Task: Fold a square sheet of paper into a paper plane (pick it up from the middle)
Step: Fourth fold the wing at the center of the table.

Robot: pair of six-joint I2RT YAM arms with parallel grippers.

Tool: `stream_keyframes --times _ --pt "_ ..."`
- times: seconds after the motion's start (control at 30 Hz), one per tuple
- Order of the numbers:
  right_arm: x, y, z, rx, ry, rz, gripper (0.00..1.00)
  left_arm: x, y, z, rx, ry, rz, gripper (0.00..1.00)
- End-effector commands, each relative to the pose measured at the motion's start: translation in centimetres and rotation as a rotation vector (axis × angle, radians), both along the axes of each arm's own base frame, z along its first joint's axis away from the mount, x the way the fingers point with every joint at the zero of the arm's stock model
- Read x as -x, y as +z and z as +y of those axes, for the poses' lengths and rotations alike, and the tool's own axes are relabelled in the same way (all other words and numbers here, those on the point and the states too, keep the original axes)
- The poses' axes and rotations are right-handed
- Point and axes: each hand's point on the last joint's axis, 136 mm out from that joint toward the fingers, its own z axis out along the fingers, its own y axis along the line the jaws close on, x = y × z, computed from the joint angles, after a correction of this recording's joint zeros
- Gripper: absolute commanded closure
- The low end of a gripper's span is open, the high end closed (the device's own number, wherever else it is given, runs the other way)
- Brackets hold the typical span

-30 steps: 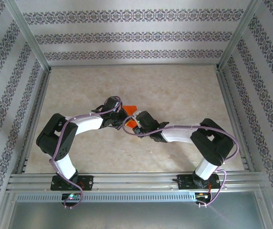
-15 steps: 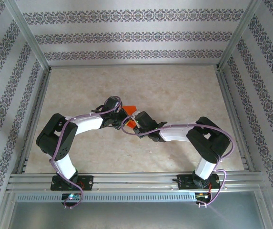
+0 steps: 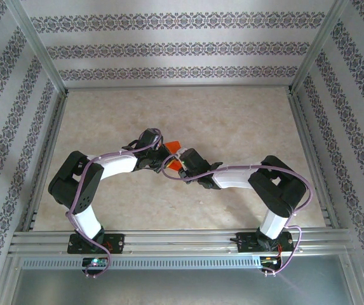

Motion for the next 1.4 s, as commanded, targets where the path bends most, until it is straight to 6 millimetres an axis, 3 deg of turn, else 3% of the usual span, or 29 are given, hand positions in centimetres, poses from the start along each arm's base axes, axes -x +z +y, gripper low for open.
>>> stream_keyframes --times 0.0,0.13,0.33,0.77,1.1,1.37 --pt "0.3 -1.0 -0.8 0.026 -0.032 0.015 0.76 0.4 0.0 0.0 -0.009 0.027 0.030 0.92" --pt "0.3 -1.1 -1.0 0.025 -0.040 0.021 0.76 0.3 0.0 0.0 -0.007 0.028 0.028 0.92" --pt "0.4 -1.1 -0.8 -0.008 -0.035 0.046 0.86 0.1 0.4 0.5 -0.009 0.037 0.020 0.86" --pt "1.4 -0.6 0.5 -0.235 -0.035 0.216 0.92 -0.9 4.2 5.8 -0.062 0.073 -0.091 0.67" --pt "1.8 -0.6 0.7 -0.388 -0.057 0.344 0.91 0.8 2.4 2.7 0.089 -0.043 -0.137 0.66" --pt "1.7 -0.9 0.8 -0.453 -0.073 0.408 0.91 0.5 1.0 0.7 0.119 -0.095 -0.128 0.70"
